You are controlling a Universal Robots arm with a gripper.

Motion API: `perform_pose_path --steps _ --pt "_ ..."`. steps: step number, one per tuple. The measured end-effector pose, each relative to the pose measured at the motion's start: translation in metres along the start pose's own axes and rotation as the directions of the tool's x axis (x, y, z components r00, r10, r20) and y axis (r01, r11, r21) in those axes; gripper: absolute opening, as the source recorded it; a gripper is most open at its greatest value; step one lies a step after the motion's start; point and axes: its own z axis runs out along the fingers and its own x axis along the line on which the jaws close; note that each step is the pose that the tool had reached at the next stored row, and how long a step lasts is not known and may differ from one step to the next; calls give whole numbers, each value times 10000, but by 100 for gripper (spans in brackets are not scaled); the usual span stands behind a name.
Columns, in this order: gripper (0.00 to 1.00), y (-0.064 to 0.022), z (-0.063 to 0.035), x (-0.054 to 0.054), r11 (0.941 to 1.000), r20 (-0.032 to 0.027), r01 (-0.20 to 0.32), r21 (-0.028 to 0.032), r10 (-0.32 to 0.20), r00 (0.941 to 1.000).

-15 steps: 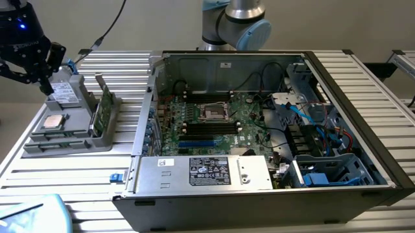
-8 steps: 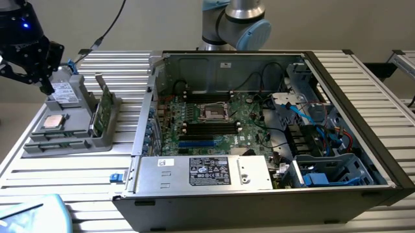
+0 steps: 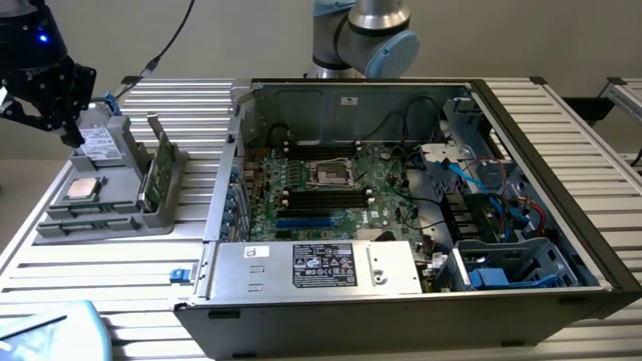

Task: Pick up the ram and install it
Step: 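Pick up the ram and move it above insertion slot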

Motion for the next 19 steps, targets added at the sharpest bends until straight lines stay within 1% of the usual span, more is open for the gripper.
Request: perform_pose_path --steps 2,4,7,9,12,14,16,19 --pt "11 0 0 0 9994 -29 358 24 -358 9994" --pt "11 0 0 0 9974 -57 715 47 -714 9974" --pt "11 0 0 0 9921 -104 1254 80 -1254 9921" --pt "11 0 0 0 9867 -137 1625 100 -1623 9866" --pt "11 1 0 0 9766 -185 2147 128 -2145 9765" --pt "11 0 0 0 9681 -218 2501 146 -2497 9681" --pt "11 1 1 0 9582 -253 2855 162 -2851 9582" --pt "11 8 1 1 9458 -292 3242 178 -3236 9457"
